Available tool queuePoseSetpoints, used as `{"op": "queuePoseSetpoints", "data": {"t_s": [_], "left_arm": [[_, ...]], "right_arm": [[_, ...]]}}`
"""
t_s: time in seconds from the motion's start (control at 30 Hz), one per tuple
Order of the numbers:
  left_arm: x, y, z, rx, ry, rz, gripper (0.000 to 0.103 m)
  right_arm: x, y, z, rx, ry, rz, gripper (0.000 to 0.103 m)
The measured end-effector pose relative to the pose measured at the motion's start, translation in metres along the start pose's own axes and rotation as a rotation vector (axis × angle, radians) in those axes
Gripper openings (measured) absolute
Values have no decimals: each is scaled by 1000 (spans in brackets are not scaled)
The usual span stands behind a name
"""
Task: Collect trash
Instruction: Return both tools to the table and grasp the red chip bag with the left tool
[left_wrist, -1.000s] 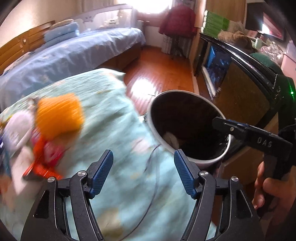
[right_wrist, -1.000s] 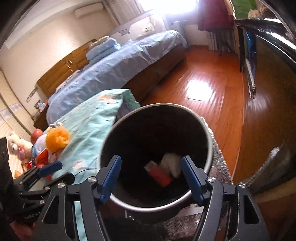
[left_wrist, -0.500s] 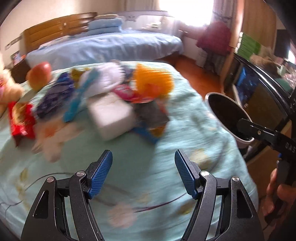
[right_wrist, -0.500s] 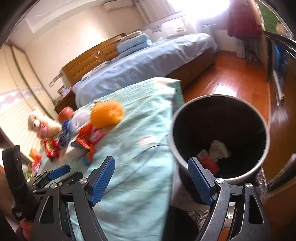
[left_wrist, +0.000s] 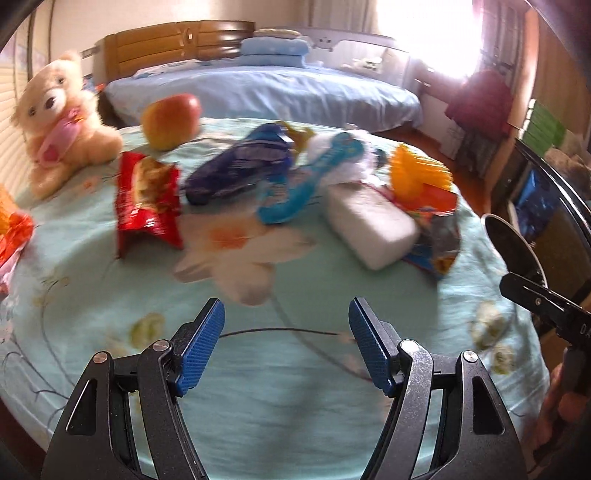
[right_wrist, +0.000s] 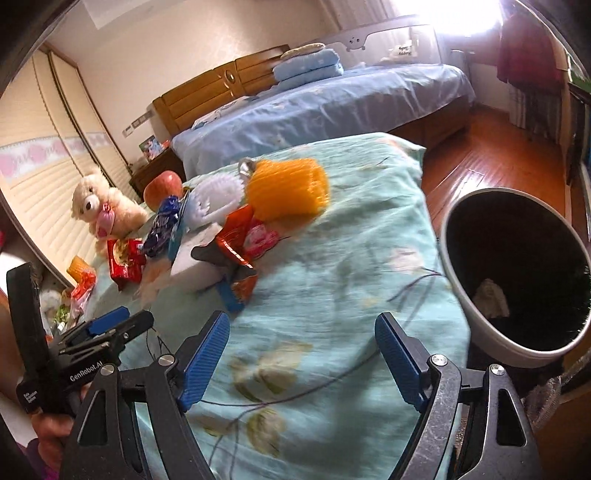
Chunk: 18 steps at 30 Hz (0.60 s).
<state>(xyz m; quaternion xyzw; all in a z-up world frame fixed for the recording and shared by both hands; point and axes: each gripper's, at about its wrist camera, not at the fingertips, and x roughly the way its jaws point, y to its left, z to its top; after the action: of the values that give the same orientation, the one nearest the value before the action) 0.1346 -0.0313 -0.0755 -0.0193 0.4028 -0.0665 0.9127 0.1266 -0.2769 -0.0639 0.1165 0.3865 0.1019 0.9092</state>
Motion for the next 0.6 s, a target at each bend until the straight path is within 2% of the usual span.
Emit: {"op": "queuePoseSetpoints", "data": {"t_s": [0.43, 0.6], "left_arm": [[10, 62, 17, -111, 1, 102, 72], [17, 88, 34, -159, -6, 131, 73]], "right_arm": [[32, 27, 14, -45, 37, 15, 80], [45, 32, 22, -49, 53, 7, 68]]}}
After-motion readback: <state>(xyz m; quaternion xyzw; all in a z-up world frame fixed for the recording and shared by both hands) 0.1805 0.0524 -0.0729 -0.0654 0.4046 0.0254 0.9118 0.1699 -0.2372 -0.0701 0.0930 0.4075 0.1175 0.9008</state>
